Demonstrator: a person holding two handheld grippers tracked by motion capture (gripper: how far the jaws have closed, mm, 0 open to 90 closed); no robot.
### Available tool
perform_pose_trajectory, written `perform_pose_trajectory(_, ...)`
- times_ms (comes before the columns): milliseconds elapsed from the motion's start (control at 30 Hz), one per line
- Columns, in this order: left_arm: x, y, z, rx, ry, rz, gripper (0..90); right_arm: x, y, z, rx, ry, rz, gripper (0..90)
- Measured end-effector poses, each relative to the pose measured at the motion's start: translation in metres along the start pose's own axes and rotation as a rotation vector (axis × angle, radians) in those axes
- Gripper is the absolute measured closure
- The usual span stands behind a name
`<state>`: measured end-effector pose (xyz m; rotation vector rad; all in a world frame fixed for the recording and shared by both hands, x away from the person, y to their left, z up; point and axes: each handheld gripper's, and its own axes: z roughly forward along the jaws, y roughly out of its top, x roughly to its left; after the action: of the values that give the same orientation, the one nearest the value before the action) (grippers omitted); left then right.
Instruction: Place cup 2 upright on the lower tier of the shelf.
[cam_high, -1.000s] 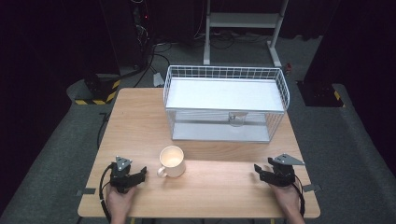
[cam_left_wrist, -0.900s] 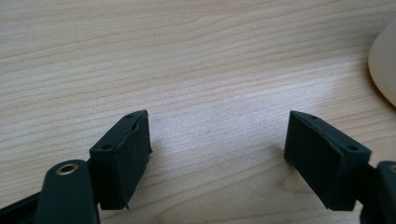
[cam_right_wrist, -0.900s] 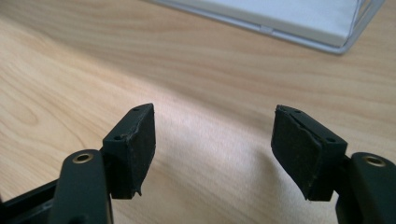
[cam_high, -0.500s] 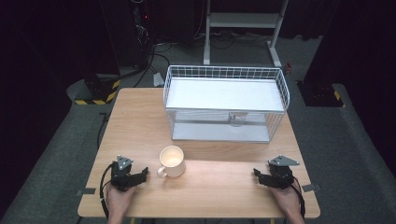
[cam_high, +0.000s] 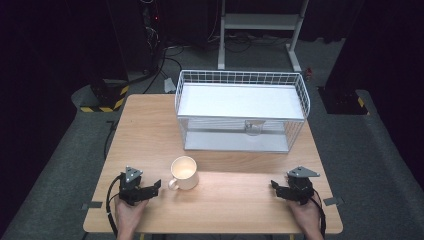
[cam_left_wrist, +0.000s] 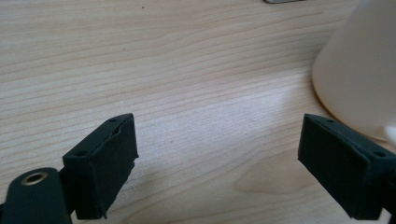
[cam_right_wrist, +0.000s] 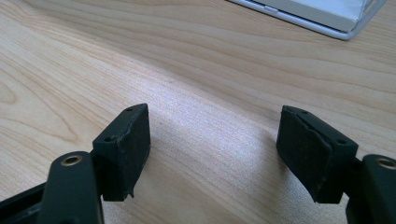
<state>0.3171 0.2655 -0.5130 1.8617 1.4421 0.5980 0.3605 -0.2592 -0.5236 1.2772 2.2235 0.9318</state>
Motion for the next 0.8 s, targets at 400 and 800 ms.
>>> perform_pose_trajectory(400, -0.013, -0.004, -0.024, -0.03, -0.061, 0.03, 9.9, 0.0, 0.0, 0.0, 0.0, 0.0, 0.002, 26.2)
perform_pose_trajectory(800, -0.032, -0.009, -0.032, -0.011, -0.115, 0.069, 6.4, 0.0, 0.0, 0.0, -0.001, 0.0, 0.001, 26.1)
